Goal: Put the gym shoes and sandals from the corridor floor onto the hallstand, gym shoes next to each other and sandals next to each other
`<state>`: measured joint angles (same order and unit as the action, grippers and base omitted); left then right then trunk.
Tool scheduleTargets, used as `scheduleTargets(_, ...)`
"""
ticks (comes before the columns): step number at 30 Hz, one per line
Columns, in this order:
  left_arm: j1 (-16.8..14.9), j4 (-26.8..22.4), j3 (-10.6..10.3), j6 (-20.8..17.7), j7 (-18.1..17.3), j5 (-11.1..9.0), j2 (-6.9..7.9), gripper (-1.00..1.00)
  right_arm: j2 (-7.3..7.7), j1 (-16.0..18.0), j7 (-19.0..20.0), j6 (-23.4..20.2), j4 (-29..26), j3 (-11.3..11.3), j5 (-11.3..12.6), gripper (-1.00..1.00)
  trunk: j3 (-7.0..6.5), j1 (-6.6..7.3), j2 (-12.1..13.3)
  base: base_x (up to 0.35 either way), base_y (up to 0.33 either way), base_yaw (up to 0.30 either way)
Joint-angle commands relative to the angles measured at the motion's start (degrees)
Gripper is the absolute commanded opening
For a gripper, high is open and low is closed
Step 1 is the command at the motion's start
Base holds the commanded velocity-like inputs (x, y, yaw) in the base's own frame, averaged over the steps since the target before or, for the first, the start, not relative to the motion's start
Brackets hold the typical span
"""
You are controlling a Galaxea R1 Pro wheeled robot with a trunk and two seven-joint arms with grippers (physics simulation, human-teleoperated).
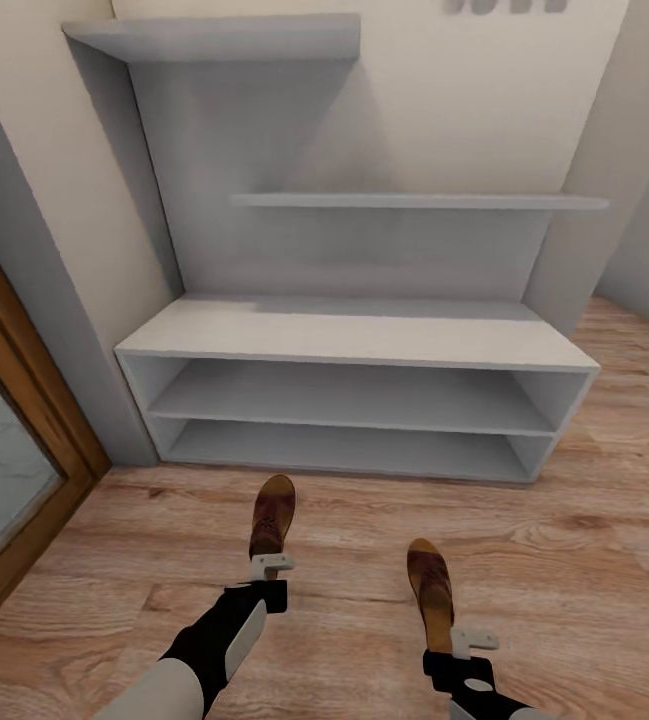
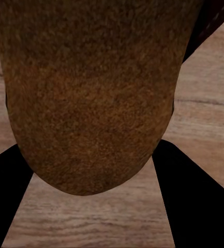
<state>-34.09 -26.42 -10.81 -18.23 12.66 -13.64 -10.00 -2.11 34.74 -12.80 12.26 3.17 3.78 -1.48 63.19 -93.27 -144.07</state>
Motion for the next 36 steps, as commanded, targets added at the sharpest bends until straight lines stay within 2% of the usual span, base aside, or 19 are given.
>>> scheduleTargets(1,-0.01,0.02,0.0,0.0,0.0,0.02,0.0,-1.0,0.0,-0.01,-0.03,0.05,0.0,0.0,0.16,-1.0,0.0,0.0,0.0,0.0,0.332,-0.005)
scheduleTargets(13,-0.01,-0.02,0.0,0.03,-0.01,0.02,0.0,-1.0,0.0,-0.03,-0.03,0.05,0.0,0.0,0.16,-1.0,0.0,0.0,0.0,0.0,0.337,-0.003)
scheduleTargets(22,-0.02,0.04,0.0,0.04,-0.01,0.05,0.0,-1.0,0.0,-0.03,-0.03,0.07,0.0,0.0,0.16,-1.0,0.0,0.0,0.0,-0.03,0.057,-0.169)
scheduleTargets(36,-0.02,0.05,-0.11,0.03,0.07,0.03,0.0,-1.0,0.0,-0.03,-0.03,0.05,0.0,0.0,0.16,-1.0,0.0,0.0,0.0,-0.188,0.031,-0.016)
